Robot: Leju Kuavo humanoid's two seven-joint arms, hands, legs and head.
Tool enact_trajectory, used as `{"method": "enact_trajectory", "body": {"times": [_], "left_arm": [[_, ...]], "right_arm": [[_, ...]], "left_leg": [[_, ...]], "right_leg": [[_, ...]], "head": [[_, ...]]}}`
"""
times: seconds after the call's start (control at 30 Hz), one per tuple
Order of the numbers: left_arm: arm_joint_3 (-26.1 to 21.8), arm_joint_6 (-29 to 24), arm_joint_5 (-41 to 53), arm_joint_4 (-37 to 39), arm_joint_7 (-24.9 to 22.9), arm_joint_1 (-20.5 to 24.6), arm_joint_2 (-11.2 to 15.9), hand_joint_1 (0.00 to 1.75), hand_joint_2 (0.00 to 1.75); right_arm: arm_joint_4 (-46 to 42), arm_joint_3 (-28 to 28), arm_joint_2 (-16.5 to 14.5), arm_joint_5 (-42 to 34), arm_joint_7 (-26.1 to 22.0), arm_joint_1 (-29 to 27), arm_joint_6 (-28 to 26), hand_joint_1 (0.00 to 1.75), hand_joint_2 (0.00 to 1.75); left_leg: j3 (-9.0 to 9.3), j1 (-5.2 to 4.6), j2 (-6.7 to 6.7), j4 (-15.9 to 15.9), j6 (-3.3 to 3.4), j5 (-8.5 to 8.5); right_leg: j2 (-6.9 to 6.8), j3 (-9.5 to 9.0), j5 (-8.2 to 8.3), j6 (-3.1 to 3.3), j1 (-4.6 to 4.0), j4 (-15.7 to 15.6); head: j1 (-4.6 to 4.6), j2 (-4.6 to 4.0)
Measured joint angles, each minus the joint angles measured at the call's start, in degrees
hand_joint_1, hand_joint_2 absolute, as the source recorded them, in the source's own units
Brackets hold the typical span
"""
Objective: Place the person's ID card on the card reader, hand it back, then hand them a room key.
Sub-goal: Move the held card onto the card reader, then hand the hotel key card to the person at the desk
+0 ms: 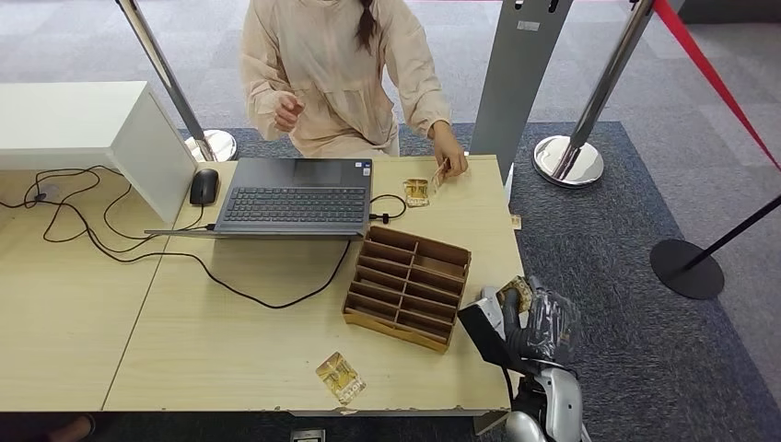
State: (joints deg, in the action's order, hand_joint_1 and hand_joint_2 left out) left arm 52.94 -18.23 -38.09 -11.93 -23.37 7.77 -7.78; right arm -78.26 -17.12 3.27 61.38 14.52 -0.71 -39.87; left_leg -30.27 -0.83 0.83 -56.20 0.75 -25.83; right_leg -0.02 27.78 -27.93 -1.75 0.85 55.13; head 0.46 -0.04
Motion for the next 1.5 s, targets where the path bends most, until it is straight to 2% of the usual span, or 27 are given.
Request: {"method": "enact_trajectory", "body": {"times": [0.4, 0.97, 1.2, 1.33, 1.5], "left_arm": [[0.00, -0.21, -1.52, 0.00, 0.55, 0.03, 0.02, 0.00, 0.00], [0.01, -0.69, -3.23, 0.02, 0.89, 0.04, 0.08, 0.00, 0.00], [0.90, -0.18, -3.51, 0.03, 0.81, 0.03, 0.40, 0.00, 0.00], [1.40, -0.02, -3.60, 0.04, 0.79, 0.01, 0.52, 0.00, 0.00], [2.35, 0.08, -3.59, 0.03, 0.77, 0.02, 0.60, 0.00, 0.00]], "right_arm": [[5.88, 3.86, -2.80, 3.19, -2.08, -0.67, -0.01, 1.69, 1.75], [9.32, 7.59, -4.46, 3.06, -2.39, -0.23, -0.15, 1.53, 1.75], [3.55, 6.61, -3.68, 5.74, 3.31, 1.03, -0.17, 1.44, 1.75], [-3.13, 3.49, -1.36, 7.97, 10.05, 2.99, -0.17, 1.37, 1.75], [-10.91, -1.19, 1.41, 11.50, 14.52, 6.10, 1.04, 1.24, 1.75]], "left_leg": [[0.00, -0.04, 0.00, 0.00, 0.00, 0.00], [0.01, -0.05, 0.00, 0.00, 0.01, 0.01], [0.01, -0.05, -0.01, -0.01, 0.02, 0.02], [0.00, -0.05, -0.01, -0.01, 0.03, 0.02], [0.01, -0.05, -0.01, -0.01, 0.06, 0.04]], "right_leg": [[0.00, 0.01, 0.00, 0.00, 0.03, 0.00], [0.00, -0.01, 0.00, 0.00, 0.04, 0.01], [0.00, -0.02, 0.01, -0.01, 0.05, 0.01], [0.00, -0.02, 0.01, -0.02, 0.05, 0.01], [0.00, -0.02, 0.03, -0.03, 0.05, 0.02]], "head": [[-0.01, 0.00], [0.00, 0.00], [-0.01, 0.00], [-0.01, 0.00], [-0.01, 0.00]]}}
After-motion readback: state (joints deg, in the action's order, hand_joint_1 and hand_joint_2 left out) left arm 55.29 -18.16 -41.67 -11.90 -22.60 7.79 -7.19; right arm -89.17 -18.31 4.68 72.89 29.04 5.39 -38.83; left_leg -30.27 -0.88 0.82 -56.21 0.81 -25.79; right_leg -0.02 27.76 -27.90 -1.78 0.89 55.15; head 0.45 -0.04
